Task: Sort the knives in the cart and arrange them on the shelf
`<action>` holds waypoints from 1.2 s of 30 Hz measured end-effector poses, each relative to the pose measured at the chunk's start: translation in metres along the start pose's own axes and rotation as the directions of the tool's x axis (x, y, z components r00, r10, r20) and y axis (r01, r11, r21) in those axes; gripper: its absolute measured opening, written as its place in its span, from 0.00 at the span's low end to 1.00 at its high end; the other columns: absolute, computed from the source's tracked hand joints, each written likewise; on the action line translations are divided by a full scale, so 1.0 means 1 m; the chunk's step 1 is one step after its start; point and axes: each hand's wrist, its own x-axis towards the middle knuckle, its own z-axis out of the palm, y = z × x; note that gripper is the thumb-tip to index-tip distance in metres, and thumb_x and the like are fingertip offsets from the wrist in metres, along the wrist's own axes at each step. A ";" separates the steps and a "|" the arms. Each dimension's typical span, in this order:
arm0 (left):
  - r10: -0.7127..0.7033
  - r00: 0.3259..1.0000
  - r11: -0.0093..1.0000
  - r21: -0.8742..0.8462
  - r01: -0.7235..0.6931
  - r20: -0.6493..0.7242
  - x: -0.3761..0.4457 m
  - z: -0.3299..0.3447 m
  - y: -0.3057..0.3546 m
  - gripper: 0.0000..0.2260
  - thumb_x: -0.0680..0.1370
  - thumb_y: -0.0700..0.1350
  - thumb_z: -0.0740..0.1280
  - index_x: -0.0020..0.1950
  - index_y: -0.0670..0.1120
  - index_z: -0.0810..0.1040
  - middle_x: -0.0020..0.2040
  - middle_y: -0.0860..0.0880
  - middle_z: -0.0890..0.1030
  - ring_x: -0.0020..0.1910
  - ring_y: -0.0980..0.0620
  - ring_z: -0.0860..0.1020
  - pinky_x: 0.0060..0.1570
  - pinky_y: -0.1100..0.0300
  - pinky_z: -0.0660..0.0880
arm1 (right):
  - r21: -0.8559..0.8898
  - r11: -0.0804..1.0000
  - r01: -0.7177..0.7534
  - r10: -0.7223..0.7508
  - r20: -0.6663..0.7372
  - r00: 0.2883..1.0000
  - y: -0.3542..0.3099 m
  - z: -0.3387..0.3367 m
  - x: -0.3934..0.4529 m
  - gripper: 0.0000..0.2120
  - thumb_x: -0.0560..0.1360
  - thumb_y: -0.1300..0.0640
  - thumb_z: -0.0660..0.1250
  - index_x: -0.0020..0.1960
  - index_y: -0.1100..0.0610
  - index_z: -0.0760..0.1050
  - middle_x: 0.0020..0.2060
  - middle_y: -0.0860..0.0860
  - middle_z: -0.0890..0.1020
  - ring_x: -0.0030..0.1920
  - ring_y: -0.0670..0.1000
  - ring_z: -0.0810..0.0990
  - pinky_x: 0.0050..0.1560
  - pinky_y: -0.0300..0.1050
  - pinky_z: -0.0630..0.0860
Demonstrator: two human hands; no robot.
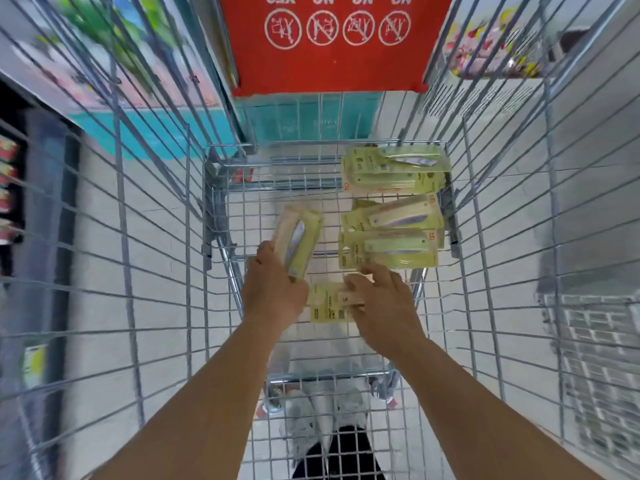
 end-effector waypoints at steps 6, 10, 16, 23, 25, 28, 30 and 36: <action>-0.054 0.998 0.997 -0.053 0.052 -0.043 -0.016 0.008 -0.014 0.30 0.69 0.46 0.69 0.69 0.46 0.62 0.57 0.44 0.71 0.51 0.43 0.75 0.48 0.47 0.77 | -0.165 0.986 0.026 -0.039 -0.074 0.997 0.002 -0.009 0.014 0.13 0.69 0.55 0.72 0.53 0.54 0.77 0.52 0.55 0.77 0.53 0.60 0.74 0.52 0.51 0.71; -0.085 0.994 0.994 -0.071 0.080 -0.066 -0.025 0.012 -0.017 0.29 0.69 0.46 0.68 0.69 0.46 0.62 0.57 0.44 0.72 0.51 0.42 0.75 0.48 0.46 0.77 | -0.223 0.975 0.008 -0.009 -0.005 1.000 0.009 -0.017 0.018 0.20 0.74 0.52 0.66 0.65 0.52 0.68 0.62 0.52 0.72 0.62 0.56 0.70 0.60 0.50 0.68; -0.123 0.991 0.989 -0.085 0.119 -0.051 -0.038 0.017 -0.019 0.26 0.71 0.45 0.68 0.66 0.45 0.63 0.56 0.44 0.72 0.50 0.42 0.75 0.49 0.46 0.76 | -0.337 0.941 0.036 -0.005 0.093 0.996 0.008 -0.026 0.021 0.22 0.74 0.55 0.63 0.66 0.56 0.64 0.63 0.54 0.70 0.62 0.57 0.68 0.61 0.50 0.67; -0.154 0.987 0.985 -0.086 0.149 -0.051 -0.047 0.022 -0.023 0.29 0.69 0.45 0.70 0.68 0.44 0.63 0.57 0.42 0.71 0.52 0.40 0.74 0.51 0.44 0.76 | -0.141 0.987 0.071 -0.073 -0.009 0.997 0.009 -0.042 0.028 0.14 0.74 0.54 0.65 0.56 0.56 0.66 0.48 0.50 0.73 0.55 0.55 0.73 0.55 0.48 0.67; -0.152 0.987 0.985 -0.089 0.146 -0.059 -0.048 0.024 -0.024 0.29 0.69 0.44 0.70 0.67 0.44 0.63 0.57 0.42 0.71 0.51 0.41 0.74 0.51 0.44 0.76 | -0.152 0.987 0.060 -0.074 -0.086 0.994 0.012 -0.045 0.036 0.20 0.73 0.55 0.66 0.63 0.57 0.66 0.57 0.53 0.72 0.59 0.56 0.69 0.59 0.49 0.68; -0.152 0.985 0.985 -0.096 0.145 -0.076 -0.049 0.024 -0.023 0.28 0.69 0.44 0.70 0.66 0.44 0.64 0.55 0.43 0.72 0.50 0.41 0.75 0.49 0.44 0.77 | -0.212 0.977 -0.008 -0.003 -0.054 0.999 0.023 -0.045 0.044 0.28 0.74 0.52 0.66 0.71 0.56 0.61 0.68 0.54 0.64 0.67 0.57 0.62 0.68 0.50 0.63; -0.154 0.984 0.984 -0.108 0.144 -0.086 -0.048 0.024 -0.022 0.28 0.68 0.44 0.70 0.66 0.44 0.64 0.54 0.43 0.72 0.48 0.41 0.75 0.47 0.44 0.77 | -0.243 0.970 -0.024 0.013 -0.045 0.999 0.029 -0.043 0.044 0.30 0.74 0.51 0.66 0.72 0.55 0.59 0.69 0.54 0.62 0.68 0.57 0.61 0.69 0.50 0.61; -0.149 0.986 0.981 -0.136 0.138 -0.076 -0.051 0.022 -0.016 0.28 0.67 0.45 0.71 0.64 0.45 0.65 0.53 0.45 0.72 0.47 0.43 0.76 0.45 0.44 0.78 | -0.333 0.932 -0.145 0.151 -0.007 0.988 0.030 -0.045 0.040 0.34 0.70 0.38 0.66 0.66 0.58 0.61 0.62 0.56 0.69 0.63 0.59 0.66 0.63 0.52 0.65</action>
